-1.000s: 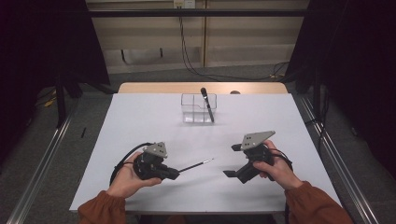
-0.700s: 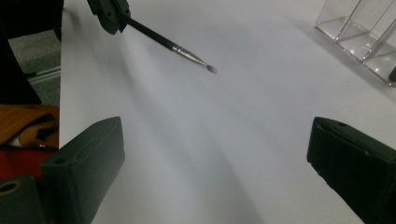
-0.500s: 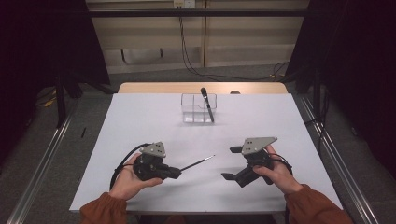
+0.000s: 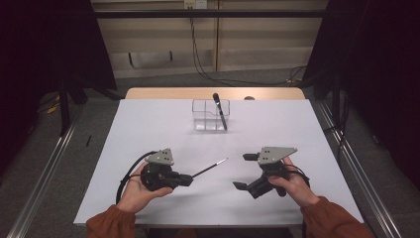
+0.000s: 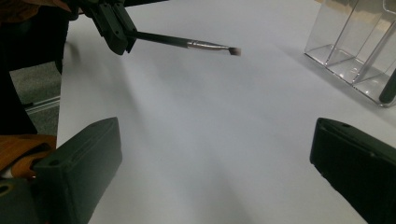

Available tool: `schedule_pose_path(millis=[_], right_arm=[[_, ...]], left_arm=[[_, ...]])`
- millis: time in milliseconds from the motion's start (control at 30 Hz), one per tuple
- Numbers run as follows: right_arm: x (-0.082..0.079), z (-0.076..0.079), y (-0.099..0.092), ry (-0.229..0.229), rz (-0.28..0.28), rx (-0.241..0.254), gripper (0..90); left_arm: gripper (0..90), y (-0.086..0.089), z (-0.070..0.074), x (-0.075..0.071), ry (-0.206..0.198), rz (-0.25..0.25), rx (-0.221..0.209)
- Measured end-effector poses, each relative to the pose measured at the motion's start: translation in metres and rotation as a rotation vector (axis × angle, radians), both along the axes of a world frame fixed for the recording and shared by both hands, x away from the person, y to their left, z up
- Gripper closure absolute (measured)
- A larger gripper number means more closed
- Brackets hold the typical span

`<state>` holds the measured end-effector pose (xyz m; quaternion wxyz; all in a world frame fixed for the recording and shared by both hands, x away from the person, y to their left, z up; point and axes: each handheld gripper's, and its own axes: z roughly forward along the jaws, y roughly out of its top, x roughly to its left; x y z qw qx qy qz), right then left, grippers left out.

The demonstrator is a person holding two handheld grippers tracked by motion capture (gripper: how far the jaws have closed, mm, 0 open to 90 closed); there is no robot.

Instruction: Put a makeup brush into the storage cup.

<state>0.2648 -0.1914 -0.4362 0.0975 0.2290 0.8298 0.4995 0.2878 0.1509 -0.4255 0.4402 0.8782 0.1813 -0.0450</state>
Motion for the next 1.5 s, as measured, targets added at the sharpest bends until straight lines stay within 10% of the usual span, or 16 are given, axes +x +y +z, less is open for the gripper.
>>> schedule_pose_path(millis=[1500], right_arm=[[0.0025,0.0015,0.0089,-0.039,0.06,0.249,7.1]], left_arm=[[85.5,-0.0082,-0.002,-0.0048,-0.133,0.072,-0.279]])
